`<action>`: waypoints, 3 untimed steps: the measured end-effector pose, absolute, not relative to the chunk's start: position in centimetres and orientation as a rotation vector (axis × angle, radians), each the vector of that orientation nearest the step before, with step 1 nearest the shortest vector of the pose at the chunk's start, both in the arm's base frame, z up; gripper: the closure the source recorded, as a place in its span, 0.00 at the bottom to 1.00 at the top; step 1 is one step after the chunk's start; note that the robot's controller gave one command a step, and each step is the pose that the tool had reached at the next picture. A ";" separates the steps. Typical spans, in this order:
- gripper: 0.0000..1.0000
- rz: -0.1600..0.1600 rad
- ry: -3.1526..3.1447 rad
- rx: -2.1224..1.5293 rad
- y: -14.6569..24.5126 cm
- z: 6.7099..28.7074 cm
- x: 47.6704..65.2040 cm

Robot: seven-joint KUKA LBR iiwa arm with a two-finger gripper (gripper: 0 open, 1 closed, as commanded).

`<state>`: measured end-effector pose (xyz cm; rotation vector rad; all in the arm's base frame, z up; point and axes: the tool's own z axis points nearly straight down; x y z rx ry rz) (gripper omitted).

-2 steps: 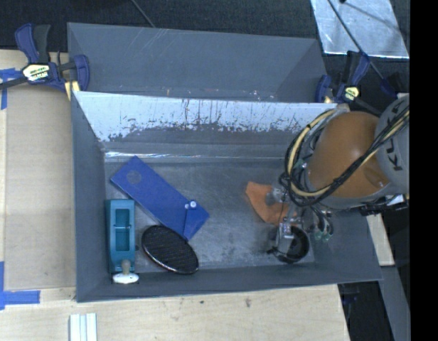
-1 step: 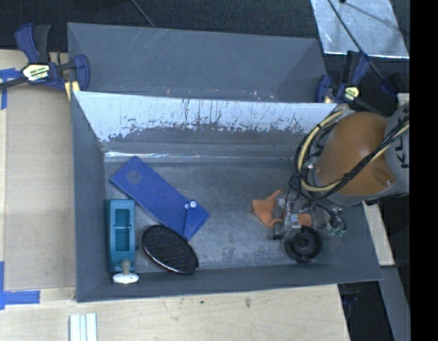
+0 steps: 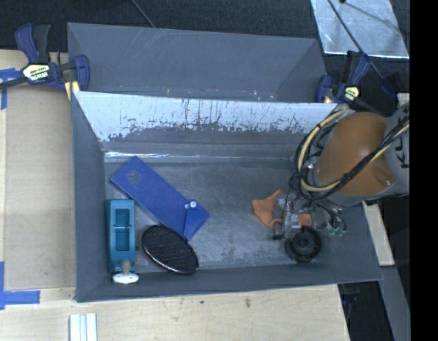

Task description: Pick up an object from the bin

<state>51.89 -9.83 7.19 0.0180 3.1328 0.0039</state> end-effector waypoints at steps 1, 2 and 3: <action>1.00 0.000 3.137 0.097 -11.1 18.4 49.8; 1.00 0.000 3.137 0.097 -11.1 18.4 49.8; 1.00 -0.005 3.129 -0.015 -12.1 39.0 49.9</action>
Offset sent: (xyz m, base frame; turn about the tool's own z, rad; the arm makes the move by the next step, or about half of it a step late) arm 0.0000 0.0000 0.0000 0.0000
